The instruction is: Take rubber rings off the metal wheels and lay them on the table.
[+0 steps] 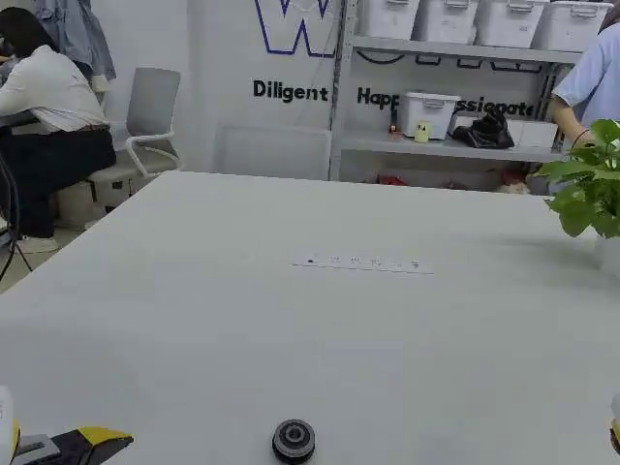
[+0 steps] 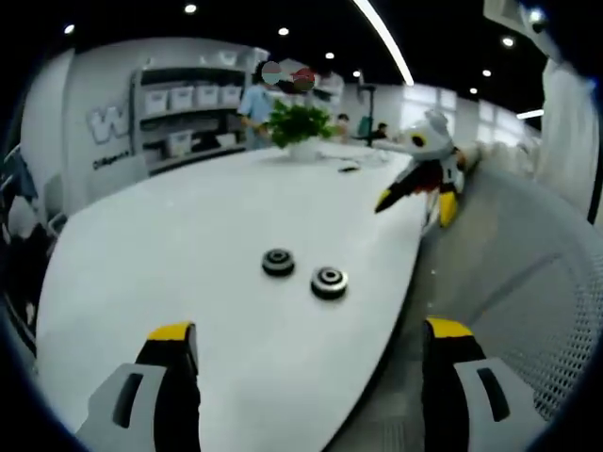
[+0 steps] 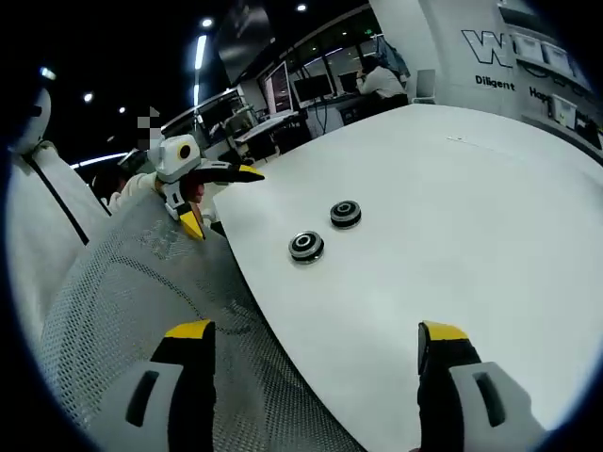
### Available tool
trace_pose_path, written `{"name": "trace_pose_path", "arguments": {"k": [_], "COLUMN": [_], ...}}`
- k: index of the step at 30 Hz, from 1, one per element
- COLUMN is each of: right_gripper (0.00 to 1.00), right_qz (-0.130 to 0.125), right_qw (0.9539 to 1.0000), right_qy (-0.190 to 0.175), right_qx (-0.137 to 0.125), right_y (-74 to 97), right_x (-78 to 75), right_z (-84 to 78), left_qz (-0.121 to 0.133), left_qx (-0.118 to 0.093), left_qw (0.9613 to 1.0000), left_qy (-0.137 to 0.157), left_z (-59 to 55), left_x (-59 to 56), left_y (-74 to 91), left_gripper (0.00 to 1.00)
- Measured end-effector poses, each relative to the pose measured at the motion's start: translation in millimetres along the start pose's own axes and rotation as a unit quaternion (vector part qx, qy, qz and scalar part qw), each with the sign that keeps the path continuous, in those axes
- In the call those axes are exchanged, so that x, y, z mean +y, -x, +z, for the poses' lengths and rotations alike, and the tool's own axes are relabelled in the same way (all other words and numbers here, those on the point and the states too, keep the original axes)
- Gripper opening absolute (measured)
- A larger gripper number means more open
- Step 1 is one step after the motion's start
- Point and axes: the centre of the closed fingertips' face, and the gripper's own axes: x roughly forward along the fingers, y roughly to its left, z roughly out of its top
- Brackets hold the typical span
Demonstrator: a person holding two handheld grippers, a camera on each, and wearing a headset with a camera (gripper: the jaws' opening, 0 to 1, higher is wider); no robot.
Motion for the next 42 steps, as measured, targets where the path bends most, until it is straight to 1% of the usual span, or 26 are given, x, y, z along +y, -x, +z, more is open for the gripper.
{"name": "trace_pose_path", "arguments": {"k": [8, 13, 21, 26, 30, 35, 40, 42], "right_gripper": [0.85, 0.85, 0.85, 0.85, 0.85, 0.85, 0.85, 0.85], "right_qz": [-0.001, -0.001, 0.001, 0.003, 0.004, 0.003, 0.000, -0.002], "right_qw": [1.0000, 1.0000, 1.0000, 1.0000, 1.0000, 0.9999, 0.9999, 0.9999], "right_qy": [0.001, 0.001, 0.000, -0.002, -0.005, -0.009, -0.012, -0.012], "right_qx": [0.002, -0.001, 0.002, 0.004, 0.005, 0.007, 0.010, 0.011], "right_y": [0.0, 0.2, -0.6, -1.2, -1.7, -1.7, -2.1, -2.2], "right_x": [-0.8, -1.2, -0.7, -0.6, 0.4, 1.3, 2.1, 2.0], "right_z": [-0.8, 0.3, -0.7, -1.9, -3.4, -6.2, -7.1, -7.4], "left_qz": [0.001, -0.001, 0.000, -0.001, -0.005, -0.009, -0.008, -0.012], "left_qx": [0.000, 0.002, -0.003, 0.003, 0.005, 0.006, 0.002, 0.005], "left_qw": [1.0000, 1.0000, 1.0000, 1.0000, 1.0000, 0.9999, 0.9999, 0.9999], "left_qy": [0.000, 0.001, 0.008, 0.001, 0.002, 0.004, 0.007, 0.005], "left_z": [-0.5, -1.2, 0.0, -1.0, -1.8, -3.7, -2.7, -3.5], "left_x": [0.7, 0.3, 0.6, -0.6, -2.3, -4.8, -3.5, -4.2], "left_y": [-0.2, -0.7, -0.8, -1.0, -1.2, -0.6, -0.1, -0.8], "left_gripper": [1.00, 1.00, 1.00, 1.00, 1.00, 1.00, 1.00, 1.00]}}
